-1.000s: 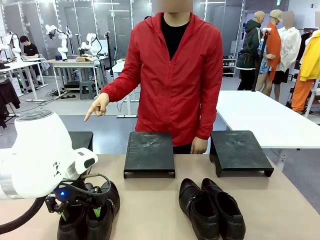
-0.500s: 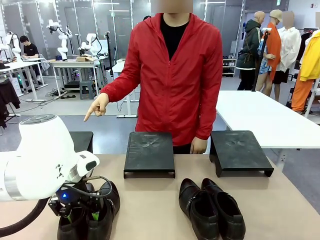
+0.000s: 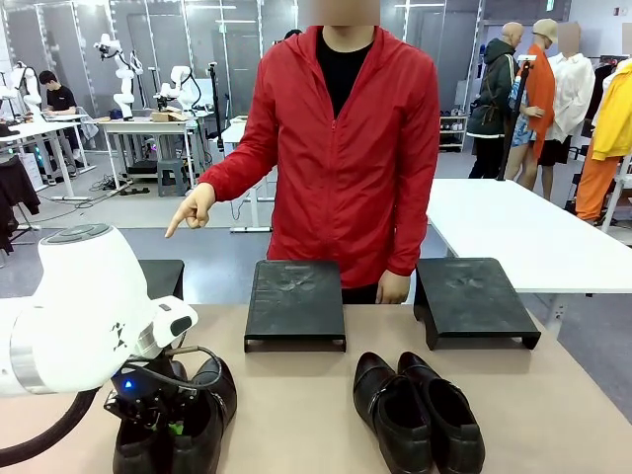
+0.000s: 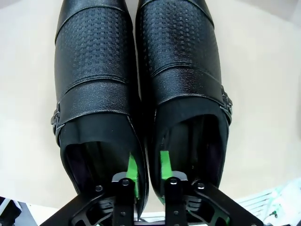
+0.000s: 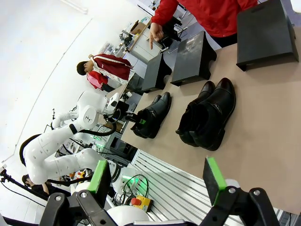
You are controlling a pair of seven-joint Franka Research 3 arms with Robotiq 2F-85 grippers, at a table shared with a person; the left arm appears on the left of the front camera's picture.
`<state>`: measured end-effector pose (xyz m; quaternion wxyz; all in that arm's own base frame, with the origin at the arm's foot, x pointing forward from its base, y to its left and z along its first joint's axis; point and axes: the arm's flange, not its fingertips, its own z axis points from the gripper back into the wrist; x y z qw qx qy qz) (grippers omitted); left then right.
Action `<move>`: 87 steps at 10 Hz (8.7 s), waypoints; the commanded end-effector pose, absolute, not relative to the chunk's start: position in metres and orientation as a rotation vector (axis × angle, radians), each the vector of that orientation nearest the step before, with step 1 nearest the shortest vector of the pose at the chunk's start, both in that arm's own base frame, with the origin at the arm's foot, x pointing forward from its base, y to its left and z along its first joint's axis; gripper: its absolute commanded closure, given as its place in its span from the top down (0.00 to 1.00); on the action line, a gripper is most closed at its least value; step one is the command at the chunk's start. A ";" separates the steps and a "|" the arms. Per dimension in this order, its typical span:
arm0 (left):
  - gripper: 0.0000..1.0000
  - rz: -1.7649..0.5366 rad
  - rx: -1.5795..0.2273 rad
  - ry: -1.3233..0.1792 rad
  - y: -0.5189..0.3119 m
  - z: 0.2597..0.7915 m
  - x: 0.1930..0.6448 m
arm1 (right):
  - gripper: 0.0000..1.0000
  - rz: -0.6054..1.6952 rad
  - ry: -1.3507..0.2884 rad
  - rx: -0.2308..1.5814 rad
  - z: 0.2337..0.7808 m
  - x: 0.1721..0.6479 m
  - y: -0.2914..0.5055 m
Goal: Place the shoes on the stand as instructed by the person.
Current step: Pick up one pair of Shoes and place it on the Shoes Stand indicated by the person, then pick up another pair of Shoes and place it on the Shoes Stand indicated by the person.
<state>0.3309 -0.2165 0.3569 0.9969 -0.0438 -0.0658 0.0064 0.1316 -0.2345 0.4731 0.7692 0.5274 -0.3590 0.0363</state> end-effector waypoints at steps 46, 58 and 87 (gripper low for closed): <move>0.07 -0.090 0.005 -0.641 -0.005 0.453 0.562 | 1.00 0.090 -0.802 1.145 0.475 0.128 -0.236; 0.45 -0.116 -0.040 -0.622 0.000 0.430 0.576 | 1.00 0.090 -0.802 1.145 0.475 0.128 -0.236; 1.00 -0.189 -0.740 -0.305 0.109 0.549 0.362 | 1.00 0.090 -0.802 1.145 0.475 0.128 -0.236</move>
